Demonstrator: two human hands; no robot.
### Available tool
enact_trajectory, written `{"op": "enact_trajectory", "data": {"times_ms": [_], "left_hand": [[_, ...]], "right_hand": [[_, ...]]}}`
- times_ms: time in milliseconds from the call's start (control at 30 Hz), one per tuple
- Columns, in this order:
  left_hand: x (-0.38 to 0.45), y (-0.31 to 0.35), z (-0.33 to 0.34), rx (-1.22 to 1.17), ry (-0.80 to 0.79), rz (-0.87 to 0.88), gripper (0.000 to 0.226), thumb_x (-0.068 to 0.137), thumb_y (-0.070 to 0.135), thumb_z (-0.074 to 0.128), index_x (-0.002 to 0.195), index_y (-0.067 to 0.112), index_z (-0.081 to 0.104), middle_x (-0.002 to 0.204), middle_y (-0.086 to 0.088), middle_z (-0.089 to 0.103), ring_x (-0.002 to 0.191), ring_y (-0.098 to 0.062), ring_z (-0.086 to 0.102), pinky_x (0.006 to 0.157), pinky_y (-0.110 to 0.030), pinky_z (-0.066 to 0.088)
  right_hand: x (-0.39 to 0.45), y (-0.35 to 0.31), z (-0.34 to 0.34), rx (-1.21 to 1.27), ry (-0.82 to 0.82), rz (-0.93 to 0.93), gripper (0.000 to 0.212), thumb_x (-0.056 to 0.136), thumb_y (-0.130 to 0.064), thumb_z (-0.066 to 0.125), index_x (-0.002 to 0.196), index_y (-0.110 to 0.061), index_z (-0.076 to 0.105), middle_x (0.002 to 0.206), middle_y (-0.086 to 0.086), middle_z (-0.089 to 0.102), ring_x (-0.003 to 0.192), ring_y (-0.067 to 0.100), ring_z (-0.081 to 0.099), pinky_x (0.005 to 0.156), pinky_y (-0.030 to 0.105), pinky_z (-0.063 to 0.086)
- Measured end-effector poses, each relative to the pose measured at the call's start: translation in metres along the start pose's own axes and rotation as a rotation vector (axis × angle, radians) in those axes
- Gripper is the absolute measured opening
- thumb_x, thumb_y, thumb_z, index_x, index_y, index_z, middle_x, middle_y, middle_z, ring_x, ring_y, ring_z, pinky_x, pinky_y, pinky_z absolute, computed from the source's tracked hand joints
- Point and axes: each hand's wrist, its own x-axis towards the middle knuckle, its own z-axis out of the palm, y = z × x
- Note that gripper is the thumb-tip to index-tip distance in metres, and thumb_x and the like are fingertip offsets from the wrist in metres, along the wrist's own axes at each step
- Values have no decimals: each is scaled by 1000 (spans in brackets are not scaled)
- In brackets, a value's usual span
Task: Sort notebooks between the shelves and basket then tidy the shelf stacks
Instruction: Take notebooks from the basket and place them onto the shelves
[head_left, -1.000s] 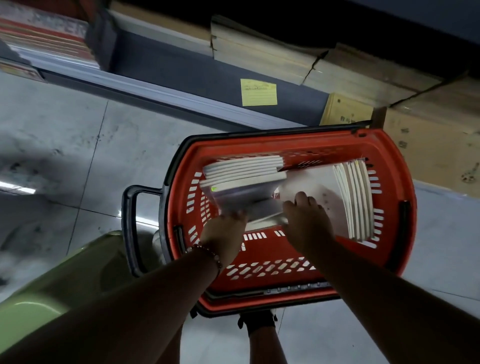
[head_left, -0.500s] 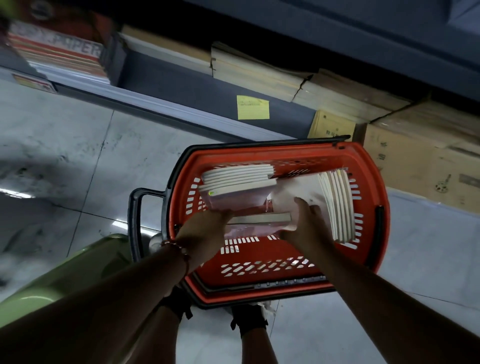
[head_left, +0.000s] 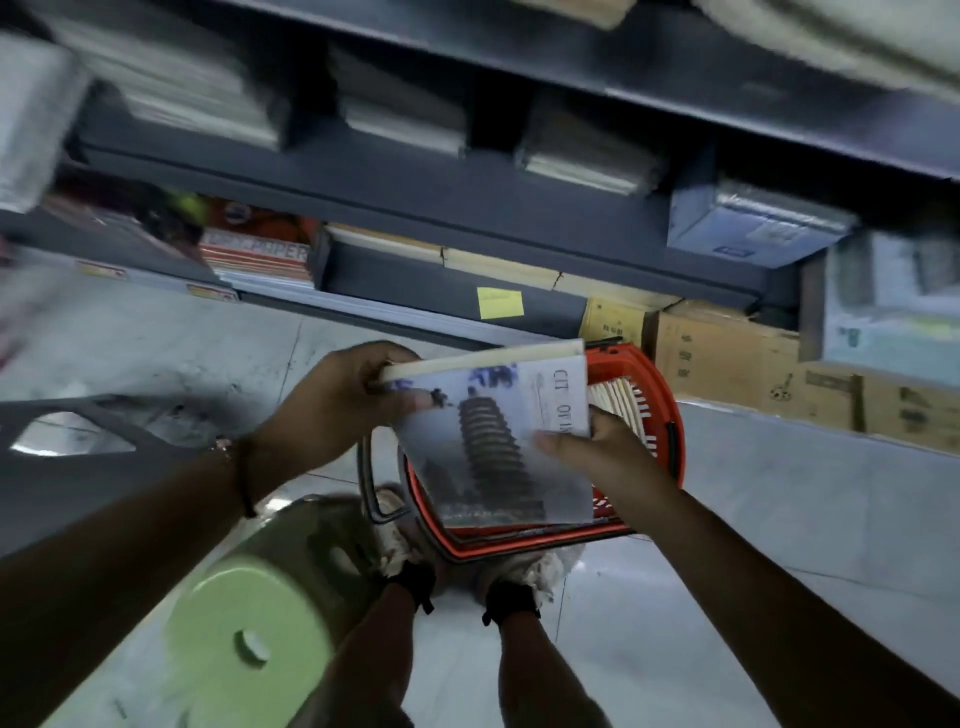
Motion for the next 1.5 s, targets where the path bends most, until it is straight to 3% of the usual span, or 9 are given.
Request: {"op": "enact_trajectory", "data": {"times_ms": [67, 200, 367, 467, 633, 933, 1200, 1300, 1500], "left_hand": [[-18, 27, -10, -46, 98, 29, 32, 78, 22, 83, 106, 26, 68, 96, 14, 73, 87, 0, 69, 70, -15, 55], [-60, 78, -27, -225, 20, -5, 40, 90, 13, 69, 129, 14, 61, 118, 0, 73, 105, -17, 71, 77, -28, 59], [-120, 127, -22, -179, -91, -97, 35, 85, 17, 74, 119, 17, 68, 113, 5, 75, 106, -20, 70, 85, -31, 59], [-155, 153, -15, -243, -75, -139, 35, 82, 8, 75, 116, 11, 69, 111, -3, 76, 105, -24, 71, 84, -30, 58], [-199, 202, -13, -384, 34, -123, 65, 66, 31, 91, 121, 7, 65, 112, -11, 74, 105, -30, 71, 100, -51, 50], [-243, 309, -32, -447, 329, 142, 100, 31, 70, 90, 115, 21, 68, 108, 0, 76, 100, -21, 72, 98, -50, 50], [-283, 391, -74, -511, 438, 393, 84, 37, 58, 93, 108, 21, 70, 107, -6, 76, 97, -24, 74, 94, -47, 51], [-298, 422, -98, -566, 452, 501, 89, 33, 55, 96, 110, 19, 70, 106, -8, 76, 98, -26, 73, 95, -49, 51], [-320, 479, -154, -576, 413, 616, 35, 79, 30, 72, 111, 15, 70, 101, -7, 77, 91, -25, 75, 86, -43, 55]], "right_hand": [[-35, -28, 12, 77, 32, -43, 21, 88, -17, 71, 102, -32, 68, 95, -19, 74, 87, -3, 70, 67, 10, 52], [-101, -80, 25, 227, 57, -130, 21, 89, -12, 68, 103, -29, 70, 99, -12, 76, 90, 5, 72, 69, 16, 54], [-169, -139, 23, 377, 47, -251, 38, 77, -18, 71, 116, -18, 69, 113, 3, 74, 104, 20, 71, 87, 36, 56], [-207, -172, 16, 428, 6, -301, 37, 79, -16, 71, 115, -14, 70, 110, 8, 75, 99, 24, 72, 78, 36, 59], [-270, -226, 13, 367, -33, -436, 40, 85, -20, 68, 124, -16, 65, 115, 6, 73, 105, 25, 71, 91, 42, 56], [-372, -300, 26, -49, 28, -835, 45, 91, -18, 68, 117, -49, 50, 106, -29, 69, 96, -5, 67, 82, 19, 52], [-433, -344, 34, -160, 43, -1025, 54, 92, -19, 66, 123, -55, 39, 108, -40, 62, 100, -17, 60, 76, 7, 47], [-447, -357, 50, -201, 65, -1090, 59, 92, -20, 66, 128, -56, 37, 115, -40, 60, 108, -17, 56, 93, 16, 45], [-469, -406, 88, -190, 165, -1247, 61, 94, -18, 63, 126, -62, 36, 110, -44, 58, 102, -21, 55, 77, 8, 47]]}}
